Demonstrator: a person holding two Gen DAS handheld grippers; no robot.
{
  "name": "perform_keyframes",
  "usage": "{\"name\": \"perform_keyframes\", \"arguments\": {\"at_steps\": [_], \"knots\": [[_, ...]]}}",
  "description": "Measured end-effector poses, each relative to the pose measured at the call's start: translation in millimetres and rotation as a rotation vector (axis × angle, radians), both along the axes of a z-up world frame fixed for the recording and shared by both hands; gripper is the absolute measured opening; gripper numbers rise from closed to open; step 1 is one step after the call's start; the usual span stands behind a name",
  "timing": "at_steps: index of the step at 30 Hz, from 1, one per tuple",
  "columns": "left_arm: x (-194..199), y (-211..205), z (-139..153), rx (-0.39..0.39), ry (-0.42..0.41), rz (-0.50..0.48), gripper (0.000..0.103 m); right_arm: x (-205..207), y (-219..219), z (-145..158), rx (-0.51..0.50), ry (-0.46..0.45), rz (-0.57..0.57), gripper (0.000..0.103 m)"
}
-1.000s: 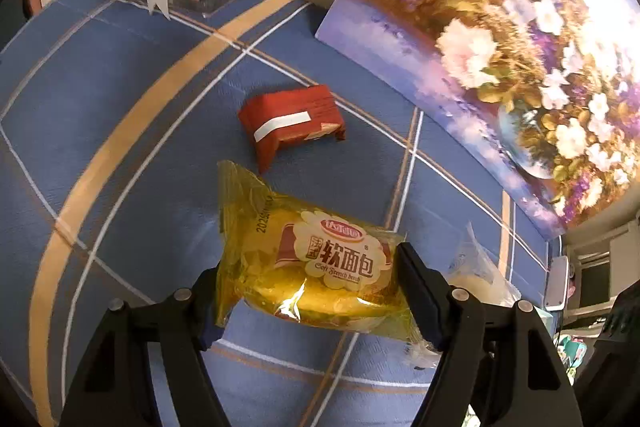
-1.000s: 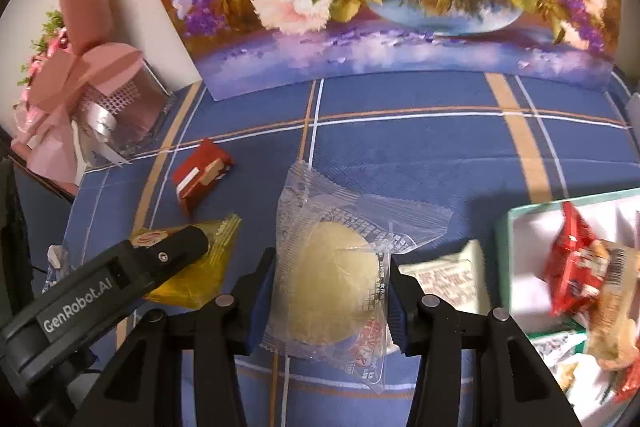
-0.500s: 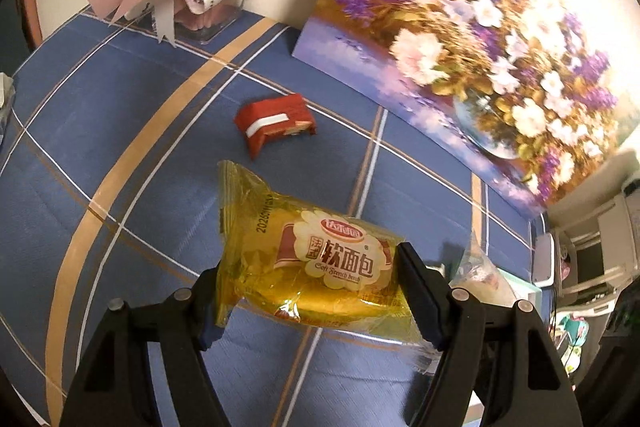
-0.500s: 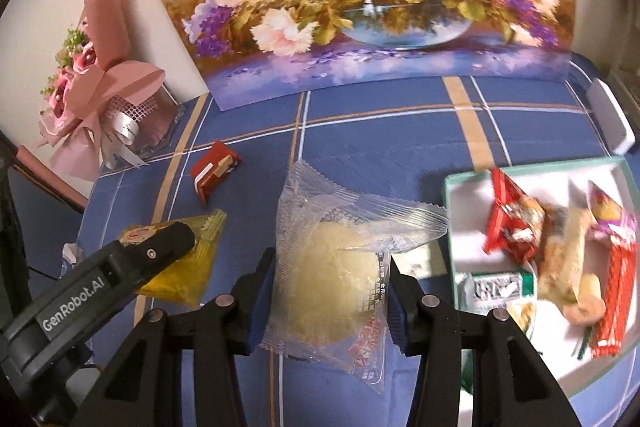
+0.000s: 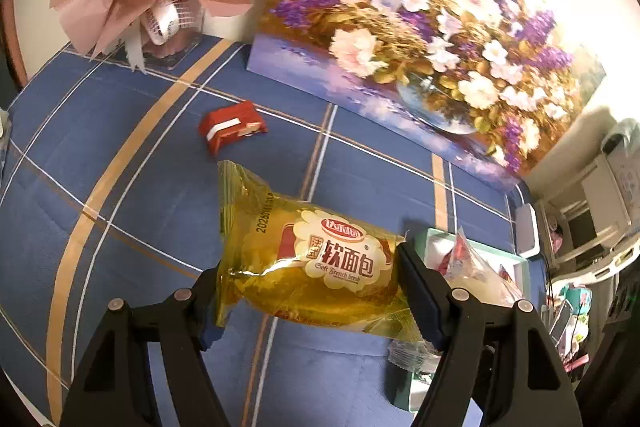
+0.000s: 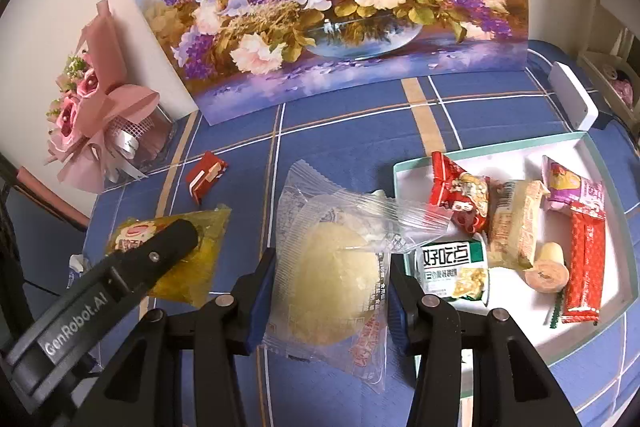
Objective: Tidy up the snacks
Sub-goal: 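Carry the round bun and yellow bread bag over the white tray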
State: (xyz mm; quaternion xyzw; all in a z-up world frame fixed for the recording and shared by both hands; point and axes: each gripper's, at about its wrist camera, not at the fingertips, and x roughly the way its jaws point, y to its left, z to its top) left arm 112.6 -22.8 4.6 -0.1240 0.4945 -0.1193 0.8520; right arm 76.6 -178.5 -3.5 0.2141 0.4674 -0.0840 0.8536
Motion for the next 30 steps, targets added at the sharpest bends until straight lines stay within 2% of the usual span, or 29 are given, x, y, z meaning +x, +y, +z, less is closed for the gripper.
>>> {"name": "perform_keyframes", "arguments": {"at_steps": [11, 20, 25, 30], "knots": [[-5.4, -32.2, 3.9, 0.053, -0.028, -0.059, 0.076, -5.7, -27.4, -10.9, 0.042, 0.024, -0.053, 0.051], [-8.9, -76.3, 0.2, 0.075, -0.049, -0.159, 0.076, -30.8, -99.2, -24.0, 0.044, 0.063, -0.261, 0.051], [-11.8, -109.4, -9.5, 0.068, -0.029, -0.244, 0.076, -46.3, -135.3, -28.8, 0.056, 0.073, -0.355, 0.051], [-9.5, -134.4, -26.5, 0.094, 0.000, -0.297, 0.076, -58.8, -156.9, -36.4, 0.056, 0.094, -0.421, 0.051]]}}
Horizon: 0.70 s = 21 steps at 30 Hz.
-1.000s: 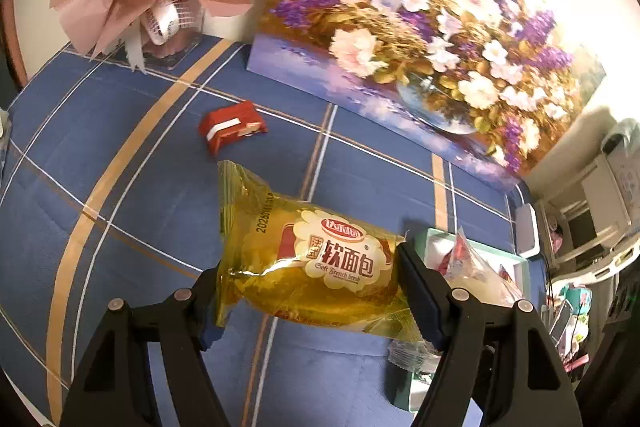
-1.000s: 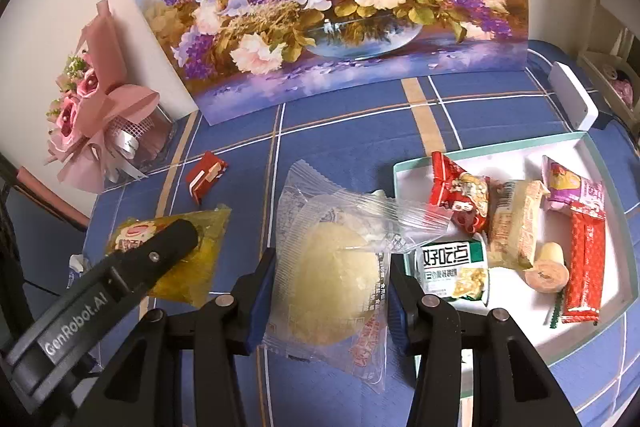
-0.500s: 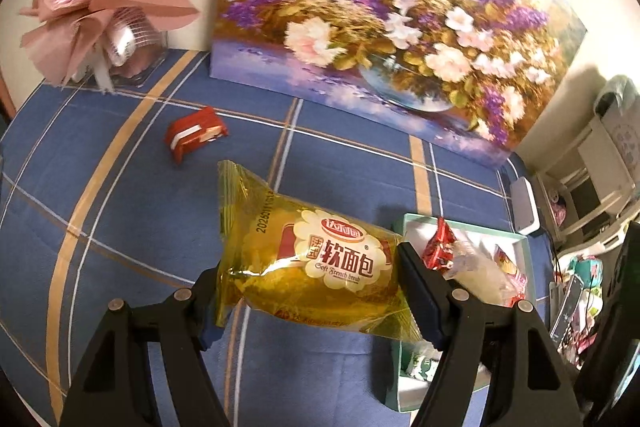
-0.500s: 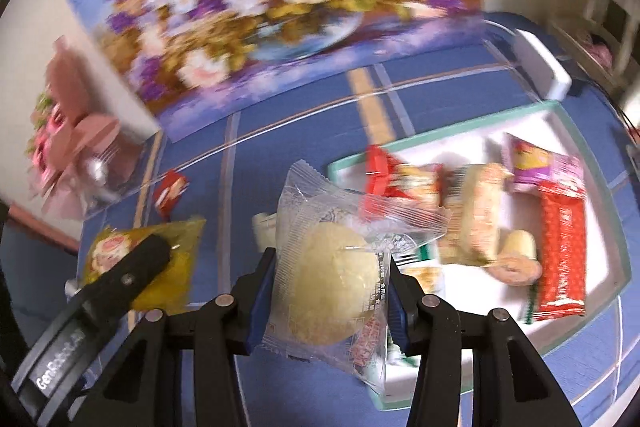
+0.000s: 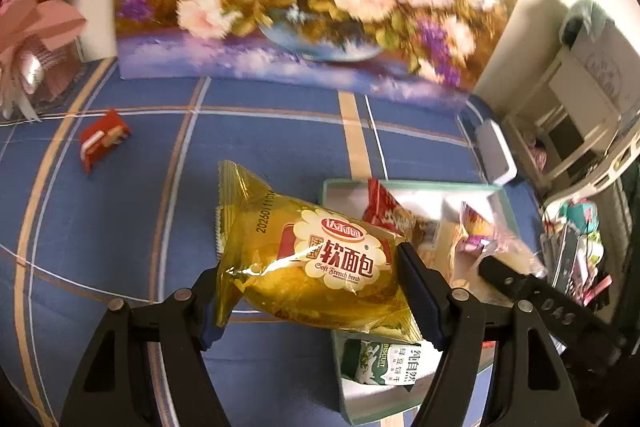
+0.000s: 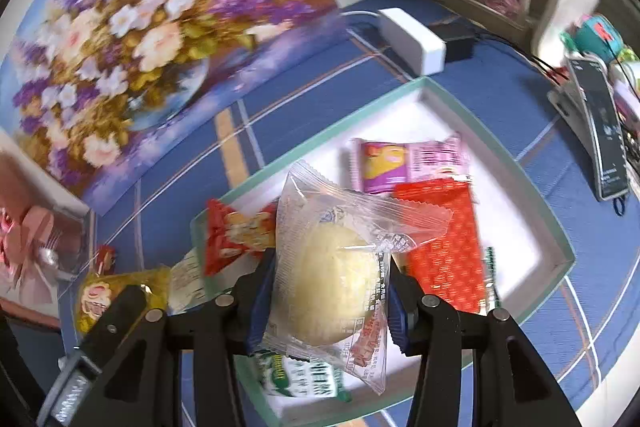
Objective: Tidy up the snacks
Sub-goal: 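Carry the round bun and yellow bread bag over the white tray, then lower both bags into the tray and open both grippers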
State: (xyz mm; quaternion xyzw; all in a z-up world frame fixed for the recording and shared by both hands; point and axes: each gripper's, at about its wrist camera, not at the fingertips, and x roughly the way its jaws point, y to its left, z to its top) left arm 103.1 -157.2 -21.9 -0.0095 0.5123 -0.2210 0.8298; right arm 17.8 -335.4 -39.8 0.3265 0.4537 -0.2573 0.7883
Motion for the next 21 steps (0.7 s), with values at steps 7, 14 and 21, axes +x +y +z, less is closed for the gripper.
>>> {"name": "perform_keyframes", "arguments": {"at_steps": [7, 14, 21], "knots": [[0.9, -23.7, -25.7, 0.033, 0.039, -0.045, 0.076, -4.5, -12.5, -12.7, 0.022, 0.023, -0.031, 0.051], [2.2, -44.0, -36.9, 0.034, 0.050, -0.091, 0.076, -3.8, -17.3, -19.0, 0.015, 0.046, -0.038, 0.051], [3.5, -61.4, -45.0, 0.039, 0.043, -0.132, 0.076, 0.2, -23.2, -24.2, 0.013, 0.042, -0.042, 0.051]]}}
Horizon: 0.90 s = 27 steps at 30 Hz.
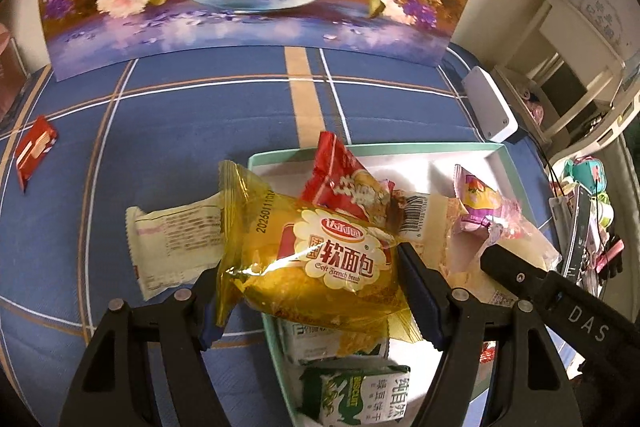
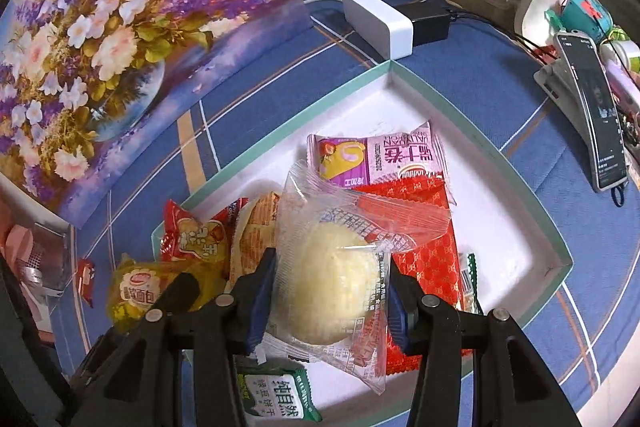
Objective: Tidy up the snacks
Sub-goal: 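Lower both bags into the tray and open both grippers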
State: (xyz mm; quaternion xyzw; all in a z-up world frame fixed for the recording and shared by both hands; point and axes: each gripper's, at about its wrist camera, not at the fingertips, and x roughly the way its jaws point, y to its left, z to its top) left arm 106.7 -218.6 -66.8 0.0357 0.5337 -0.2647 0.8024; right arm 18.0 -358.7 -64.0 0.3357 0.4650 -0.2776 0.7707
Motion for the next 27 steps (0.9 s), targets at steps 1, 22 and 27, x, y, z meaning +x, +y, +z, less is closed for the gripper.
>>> {"name": "perform_keyframes", "arguments": {"at_steps": [1, 22, 27], "knots": [[0.1, -1.9, -1.3, 0.000, -0.001, -0.003, 0.076, 0.4, -0.9, -0.9, 0.003, -0.001, -0.002, 0.051], [15.6, -10.0, -9.7, -0.078, 0.060, -0.003, 0.077, 6.4, -13.3, -10.6, -0.020, 0.036, -0.017, 0.053], [16.1, -6.1, -1.6, -0.098, 0.068, -0.002, 0.080, 5.7, -13.2, -9.6, -0.021, 0.037, -0.013, 0.053]]}}
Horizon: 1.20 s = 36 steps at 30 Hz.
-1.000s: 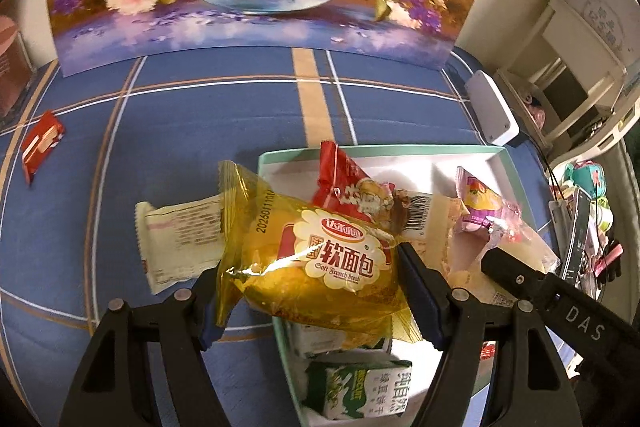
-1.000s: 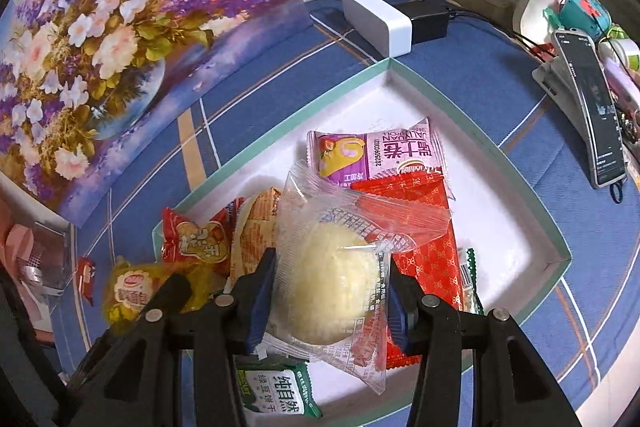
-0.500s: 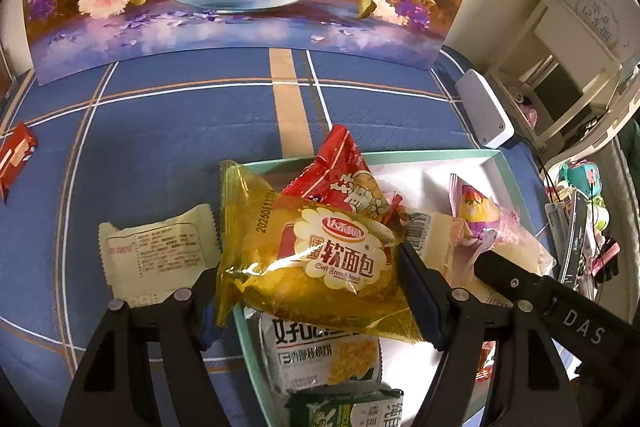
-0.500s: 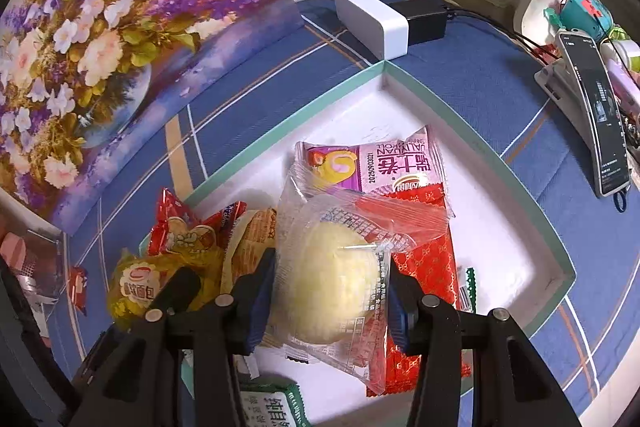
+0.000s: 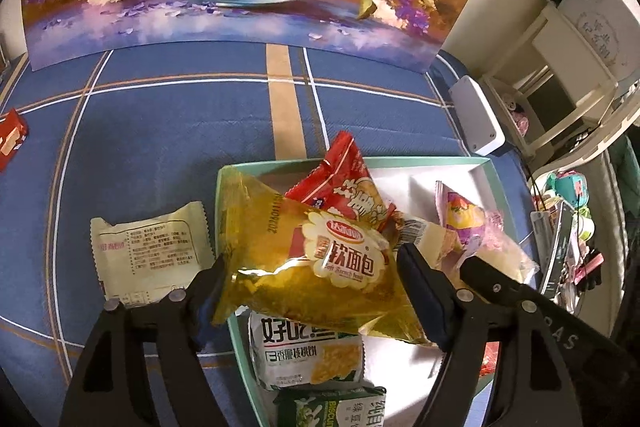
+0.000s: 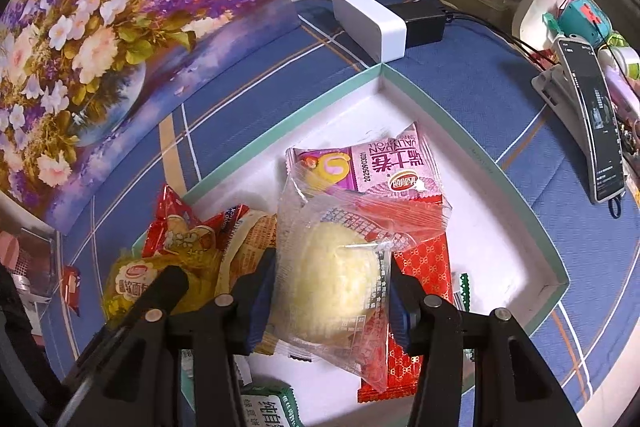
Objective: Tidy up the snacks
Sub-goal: 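Lower both bags into the tray and open both grippers, then withdraw both grippers toward the white pastry packet and red box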
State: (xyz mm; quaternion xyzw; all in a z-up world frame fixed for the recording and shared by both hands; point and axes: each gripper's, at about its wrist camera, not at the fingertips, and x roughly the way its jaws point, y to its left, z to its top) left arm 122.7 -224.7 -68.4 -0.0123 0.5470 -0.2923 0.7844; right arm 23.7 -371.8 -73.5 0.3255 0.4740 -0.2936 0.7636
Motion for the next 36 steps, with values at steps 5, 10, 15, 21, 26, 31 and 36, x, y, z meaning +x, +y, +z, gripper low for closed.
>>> {"name": "perform_keyframes", "arguments": {"at_steps": [5, 10, 15, 21, 26, 31, 36], "knots": [[3.0, 6.9, 7.5, -0.039, 0.031, 0.013, 0.085, 0.6, 1.2, 0.4, -0.005, 0.004, 0.010, 0.054], [5.9, 11.9, 17.0, -0.082, 0.054, 0.028, 0.086, -0.5, 1.8, 5.4, -0.019, -0.005, 0.014, 0.067], [7.3, 15.7, 24.8, -0.090, 0.059, 0.036, 0.086, -2.7, 1.6, 6.8, -0.022, -0.006, 0.014, 0.069], [9.9, 22.1, 31.7, -0.099, 0.056, 0.048, 0.097, -4.0, 2.7, 13.2, -0.029, -0.024, 0.017, 0.070], [13.9, 30.2, 36.3, -0.112, 0.051, 0.072, 0.097, -3.6, 3.3, 17.4, -0.033, -0.027, 0.021, 0.070], [18.3, 38.5, 37.5, -0.069, 0.018, 0.116, 0.097, -2.2, 5.5, 19.2, -0.041, -0.026, 0.027, 0.076], [22.3, 47.6, 36.4, 0.168, -0.127, 0.208, 0.103, 1.2, 9.2, 21.2, -0.068, -0.029, 0.042, 0.098]]}}
